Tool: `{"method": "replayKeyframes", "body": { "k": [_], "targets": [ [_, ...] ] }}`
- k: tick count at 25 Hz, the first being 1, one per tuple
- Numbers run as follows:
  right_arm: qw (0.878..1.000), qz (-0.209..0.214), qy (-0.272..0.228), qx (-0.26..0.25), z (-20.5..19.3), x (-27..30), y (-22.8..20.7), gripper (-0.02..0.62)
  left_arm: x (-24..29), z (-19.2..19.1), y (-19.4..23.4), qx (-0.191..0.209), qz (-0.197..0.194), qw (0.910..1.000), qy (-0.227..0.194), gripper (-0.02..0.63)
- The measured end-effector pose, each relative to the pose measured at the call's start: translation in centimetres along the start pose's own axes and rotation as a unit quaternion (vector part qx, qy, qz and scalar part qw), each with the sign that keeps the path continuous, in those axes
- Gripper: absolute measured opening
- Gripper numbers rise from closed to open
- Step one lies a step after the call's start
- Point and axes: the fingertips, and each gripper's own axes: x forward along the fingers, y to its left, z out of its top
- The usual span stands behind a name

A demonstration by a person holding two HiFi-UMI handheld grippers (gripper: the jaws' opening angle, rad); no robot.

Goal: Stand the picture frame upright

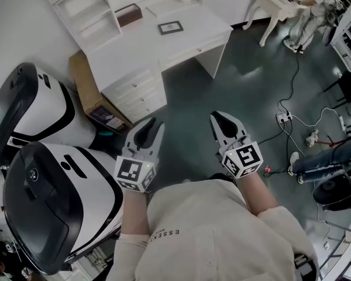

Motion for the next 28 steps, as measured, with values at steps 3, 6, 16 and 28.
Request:
{"method": "replayKeyframes", "body": {
  "k": [3,6,16,28],
  "targets": [
    [1.000,0.016,0.015,0.006,-0.7,0.6,0.1,0.186,0.4,-0.6,0.5,-0.005,0.004,1.0000,0.004,0.179],
    [0.999,0.035,0.028,0.022,-1.3,1.4,0.0,0.189,1.3,-1.6,0.4,-0.010,-0.010,0.9996,0.023,0.224],
    [0.992,0.107,0.058,0.019,-3.7,6.7,-6.3,0.187,8.7,-3.4,0.7,0.003,0.014,0.9969,0.078,0.222],
    [0.979,0.179,0.092,0.017,-2.3,15.1,-23.2,0.187,24.3,-0.5,2.2,-0.038,0.113,0.9900,0.076,0.222]
  ]
}}
